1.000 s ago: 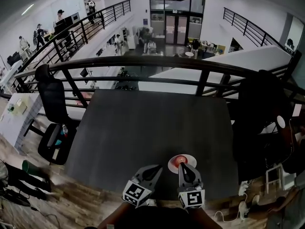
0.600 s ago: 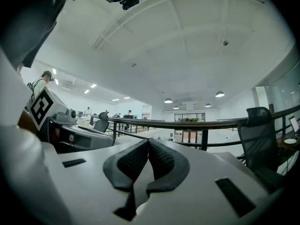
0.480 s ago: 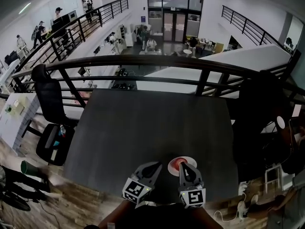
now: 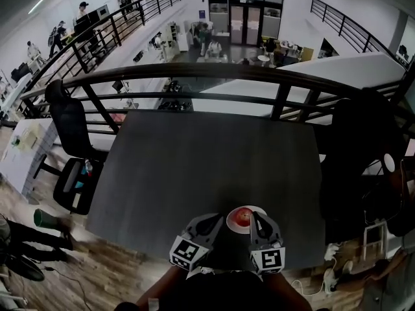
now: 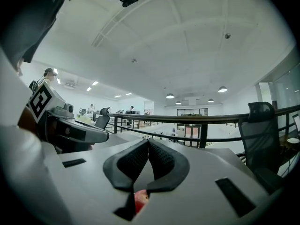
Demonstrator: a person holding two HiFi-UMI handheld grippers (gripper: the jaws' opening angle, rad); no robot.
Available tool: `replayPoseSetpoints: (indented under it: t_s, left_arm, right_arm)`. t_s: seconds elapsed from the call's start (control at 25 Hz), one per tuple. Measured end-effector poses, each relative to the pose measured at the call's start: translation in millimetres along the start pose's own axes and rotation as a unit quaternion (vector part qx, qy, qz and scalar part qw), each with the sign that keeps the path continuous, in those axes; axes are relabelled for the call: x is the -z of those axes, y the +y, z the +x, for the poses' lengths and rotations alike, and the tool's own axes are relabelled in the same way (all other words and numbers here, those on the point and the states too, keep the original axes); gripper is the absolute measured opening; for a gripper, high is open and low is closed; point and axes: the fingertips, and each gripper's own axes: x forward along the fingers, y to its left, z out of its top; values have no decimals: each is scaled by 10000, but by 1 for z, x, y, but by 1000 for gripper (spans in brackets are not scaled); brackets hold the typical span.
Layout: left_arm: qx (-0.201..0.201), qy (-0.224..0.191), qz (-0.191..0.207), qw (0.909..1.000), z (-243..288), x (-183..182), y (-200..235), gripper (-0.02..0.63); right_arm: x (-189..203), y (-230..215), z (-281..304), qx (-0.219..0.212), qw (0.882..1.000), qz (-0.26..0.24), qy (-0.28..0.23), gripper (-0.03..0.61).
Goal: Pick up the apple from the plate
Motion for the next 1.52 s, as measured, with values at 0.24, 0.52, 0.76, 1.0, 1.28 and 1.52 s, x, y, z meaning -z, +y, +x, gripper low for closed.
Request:
replayPoseSetpoints:
  t_s: [0.24, 0.52, 0.76, 1.0, 1.28, 1.52]
  left_arm:
    - [-81, 272, 238, 9993, 6, 12, -3, 28]
    - [-168, 346, -13, 9993, 11, 30, 2, 26]
    - [-202, 574, -95, 9981, 9, 49, 6, 26]
    - [-269, 625, -159, 9976, 5, 63, 2, 27]
    - [-373, 794, -139, 9960, 3, 79, 1, 26]
    - [-568, 829, -179, 9948, -5, 80, 14, 27]
  right_arm:
    - [26, -12, -1, 35, 9995, 48, 307, 25]
    - [63, -11, -6, -205, 9960, 118, 860, 25]
    - [93, 8, -2, -683, 9875, 361, 1375, 157]
    - [121, 10, -2, -733, 9812, 443, 1732, 250]
    - [142, 14, 15, -902, 9760, 356, 1948, 353]
    - [164, 16, 25, -949, 9713, 390, 2146, 408]
